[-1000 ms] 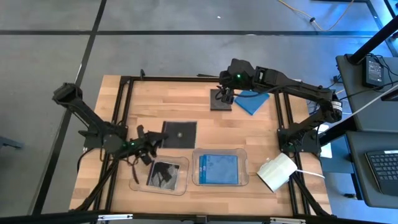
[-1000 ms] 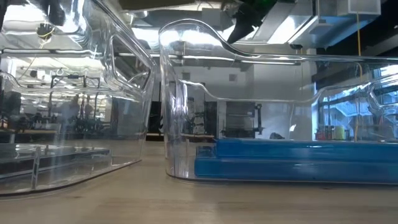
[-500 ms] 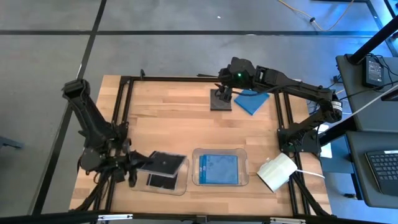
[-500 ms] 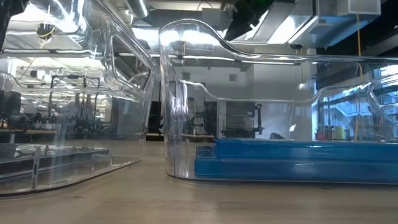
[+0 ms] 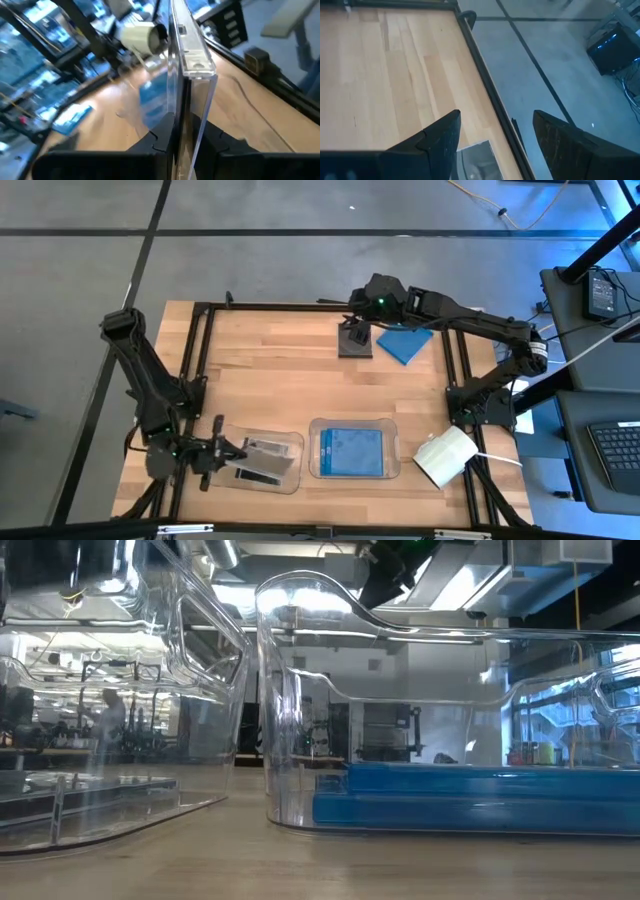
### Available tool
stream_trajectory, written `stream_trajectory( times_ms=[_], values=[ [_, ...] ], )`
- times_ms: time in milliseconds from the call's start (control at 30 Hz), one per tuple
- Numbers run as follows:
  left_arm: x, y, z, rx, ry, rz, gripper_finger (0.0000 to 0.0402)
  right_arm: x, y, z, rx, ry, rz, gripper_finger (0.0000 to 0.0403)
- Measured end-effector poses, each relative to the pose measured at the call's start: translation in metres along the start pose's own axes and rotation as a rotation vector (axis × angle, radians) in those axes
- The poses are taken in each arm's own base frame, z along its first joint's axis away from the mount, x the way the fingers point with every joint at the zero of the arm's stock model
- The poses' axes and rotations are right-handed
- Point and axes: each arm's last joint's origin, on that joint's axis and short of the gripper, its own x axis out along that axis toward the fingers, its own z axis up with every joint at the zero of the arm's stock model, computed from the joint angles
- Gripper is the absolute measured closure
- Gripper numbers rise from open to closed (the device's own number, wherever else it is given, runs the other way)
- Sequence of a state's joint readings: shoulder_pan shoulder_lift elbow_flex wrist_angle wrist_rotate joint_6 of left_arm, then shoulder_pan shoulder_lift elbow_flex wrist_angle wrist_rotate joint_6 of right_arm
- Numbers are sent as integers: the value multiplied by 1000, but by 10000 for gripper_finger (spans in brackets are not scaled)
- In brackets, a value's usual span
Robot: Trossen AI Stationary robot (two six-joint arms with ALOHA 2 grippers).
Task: Pick & place jewel cases by type
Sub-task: Put the bottom black CD case into the left transparent bin
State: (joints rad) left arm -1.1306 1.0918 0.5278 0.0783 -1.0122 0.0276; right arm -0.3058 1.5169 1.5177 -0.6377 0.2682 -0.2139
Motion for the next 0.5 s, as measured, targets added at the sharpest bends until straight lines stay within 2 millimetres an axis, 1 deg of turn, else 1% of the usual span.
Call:
stream_trajectory(
  times_ms=[133,267,333,500],
  values=[
    [9,-4,-10,39,64,-21,361,9,3,-1,-7,19,11,152],
    [16,-9,-19,72,119,-6,352,21,7,-4,-17,47,18,152],
    [19,-11,-23,63,143,1,348,28,9,-5,-25,58,21,152],
    [23,-16,-31,97,180,3,348,37,12,-7,-84,81,27,152]
  ],
)
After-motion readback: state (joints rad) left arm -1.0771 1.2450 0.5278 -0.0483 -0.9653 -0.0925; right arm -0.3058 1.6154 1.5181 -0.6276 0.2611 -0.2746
